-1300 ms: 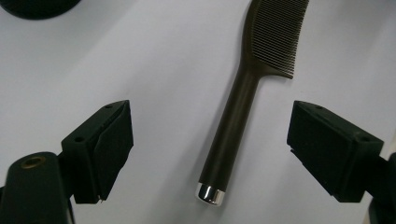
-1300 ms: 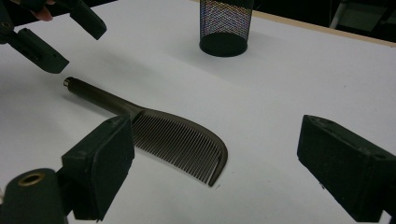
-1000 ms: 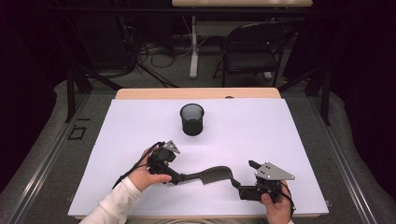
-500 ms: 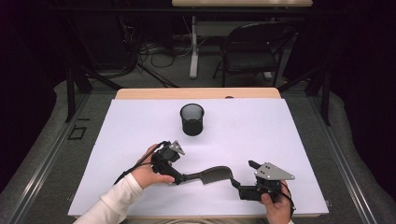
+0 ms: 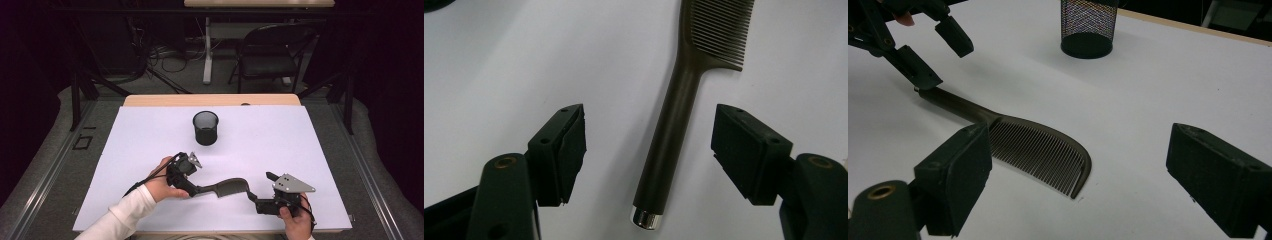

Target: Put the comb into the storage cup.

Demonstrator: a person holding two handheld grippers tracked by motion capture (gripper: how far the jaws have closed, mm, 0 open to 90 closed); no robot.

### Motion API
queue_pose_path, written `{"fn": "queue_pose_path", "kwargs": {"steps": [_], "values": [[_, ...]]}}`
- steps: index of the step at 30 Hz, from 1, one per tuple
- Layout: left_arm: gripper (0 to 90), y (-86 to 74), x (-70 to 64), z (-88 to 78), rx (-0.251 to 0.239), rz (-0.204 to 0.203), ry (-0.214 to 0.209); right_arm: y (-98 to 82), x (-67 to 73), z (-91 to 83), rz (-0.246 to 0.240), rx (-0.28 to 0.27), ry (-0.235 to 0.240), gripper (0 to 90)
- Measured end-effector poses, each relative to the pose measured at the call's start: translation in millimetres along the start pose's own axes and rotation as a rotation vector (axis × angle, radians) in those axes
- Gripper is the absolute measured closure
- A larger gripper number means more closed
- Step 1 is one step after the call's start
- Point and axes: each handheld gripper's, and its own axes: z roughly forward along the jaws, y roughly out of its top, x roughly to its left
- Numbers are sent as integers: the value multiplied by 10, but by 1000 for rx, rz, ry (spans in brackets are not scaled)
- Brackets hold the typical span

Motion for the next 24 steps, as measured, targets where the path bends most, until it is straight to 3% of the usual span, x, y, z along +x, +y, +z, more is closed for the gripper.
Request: {"fn": "queue_pose_path", "kwargs": {"steps": [12,19,24], "values": [[459,89,-63,57,37,60,17,-3,-2,3,0,1,2,111],[548,113,-73,99,55,92,-19,-3,-4,3,-2,2,3,114],[575,119,-90,123,78,118,-16,-4,-4,5,-4,3,3,114]]}}
